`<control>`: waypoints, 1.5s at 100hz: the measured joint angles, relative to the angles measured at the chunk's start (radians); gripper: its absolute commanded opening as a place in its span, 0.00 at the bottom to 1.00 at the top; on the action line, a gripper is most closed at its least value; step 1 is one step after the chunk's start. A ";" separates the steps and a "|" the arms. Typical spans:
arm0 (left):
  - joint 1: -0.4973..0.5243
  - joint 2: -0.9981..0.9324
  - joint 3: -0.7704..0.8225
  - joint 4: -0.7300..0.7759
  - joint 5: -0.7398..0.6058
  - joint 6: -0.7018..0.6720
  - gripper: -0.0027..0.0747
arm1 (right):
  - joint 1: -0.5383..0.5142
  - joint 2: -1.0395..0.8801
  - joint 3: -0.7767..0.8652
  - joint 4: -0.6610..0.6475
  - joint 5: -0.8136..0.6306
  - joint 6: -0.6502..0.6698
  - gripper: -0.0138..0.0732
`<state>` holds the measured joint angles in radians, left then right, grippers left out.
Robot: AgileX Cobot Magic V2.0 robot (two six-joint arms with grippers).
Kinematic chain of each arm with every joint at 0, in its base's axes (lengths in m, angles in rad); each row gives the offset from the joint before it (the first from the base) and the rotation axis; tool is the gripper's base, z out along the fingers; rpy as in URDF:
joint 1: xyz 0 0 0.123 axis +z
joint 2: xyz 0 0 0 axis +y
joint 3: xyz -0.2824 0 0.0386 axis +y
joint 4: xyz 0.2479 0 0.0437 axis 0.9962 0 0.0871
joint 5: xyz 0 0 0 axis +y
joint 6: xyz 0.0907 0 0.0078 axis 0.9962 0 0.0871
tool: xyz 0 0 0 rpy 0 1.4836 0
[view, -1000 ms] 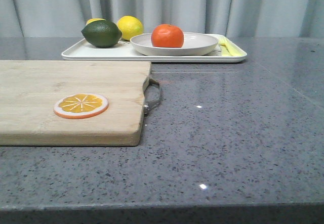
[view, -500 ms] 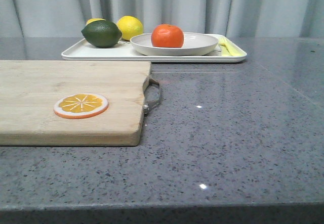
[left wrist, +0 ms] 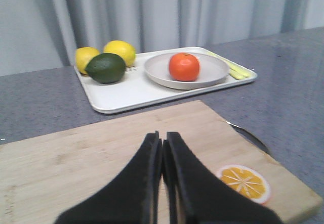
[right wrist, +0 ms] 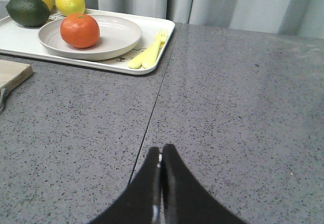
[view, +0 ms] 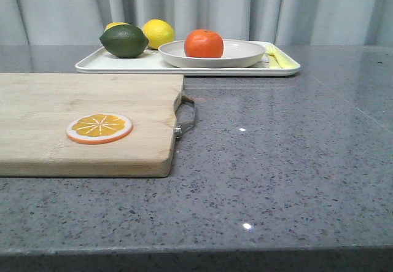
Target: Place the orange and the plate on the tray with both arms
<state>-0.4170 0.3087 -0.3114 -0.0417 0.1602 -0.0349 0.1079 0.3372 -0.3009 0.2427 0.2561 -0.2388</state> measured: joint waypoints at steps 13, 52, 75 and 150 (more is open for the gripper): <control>0.125 -0.024 0.045 0.000 -0.054 0.000 0.01 | 0.000 0.000 0.000 0.000 0.000 0.000 0.08; 0.408 -0.226 0.211 0.000 -0.080 0.000 0.01 | 0.000 0.000 0.000 0.000 0.000 0.000 0.08; 0.457 -0.312 0.313 0.000 -0.072 0.000 0.01 | 0.000 0.000 0.000 0.000 0.000 0.000 0.08; 0.466 -0.312 0.313 -0.002 -0.081 0.000 0.01 | 0.000 -0.002 0.000 0.000 0.000 0.000 0.08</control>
<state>0.0486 -0.0034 0.0014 -0.0439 0.0787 -0.0349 0.1079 0.3356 -0.3009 0.2427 0.2561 -0.2388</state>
